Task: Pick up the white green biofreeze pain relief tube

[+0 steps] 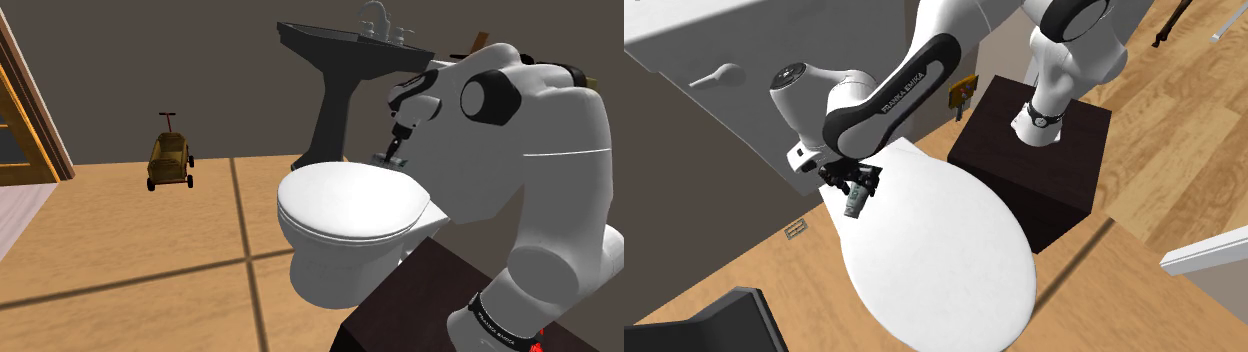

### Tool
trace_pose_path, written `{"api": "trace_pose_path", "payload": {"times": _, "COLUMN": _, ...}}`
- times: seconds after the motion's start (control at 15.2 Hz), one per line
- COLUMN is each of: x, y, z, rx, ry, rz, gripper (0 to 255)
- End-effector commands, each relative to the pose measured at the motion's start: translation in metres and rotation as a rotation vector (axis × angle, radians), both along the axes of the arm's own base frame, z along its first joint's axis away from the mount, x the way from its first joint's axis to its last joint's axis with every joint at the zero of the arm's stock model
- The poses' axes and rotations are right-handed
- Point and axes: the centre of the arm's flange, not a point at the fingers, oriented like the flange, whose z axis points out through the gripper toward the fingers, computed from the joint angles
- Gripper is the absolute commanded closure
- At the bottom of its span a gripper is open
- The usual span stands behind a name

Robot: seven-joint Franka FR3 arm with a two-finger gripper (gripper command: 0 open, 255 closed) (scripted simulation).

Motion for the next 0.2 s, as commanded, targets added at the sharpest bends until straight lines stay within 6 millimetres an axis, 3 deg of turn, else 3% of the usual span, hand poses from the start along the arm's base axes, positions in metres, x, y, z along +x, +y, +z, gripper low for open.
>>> {"api": "trace_pose_path", "payload": {"times": 0.0, "x": -0.0008, "y": 0.0000, "z": 0.0117, "rx": 0.000, "ry": 0.000, "rz": 0.000, "gripper": 255}}
{"api": "trace_pose_path", "payload": {"times": 0.13, "x": -0.0008, "y": 0.0000, "z": 0.0125, "rx": 0.000, "ry": 0.000, "rz": 0.000, "gripper": 255}}
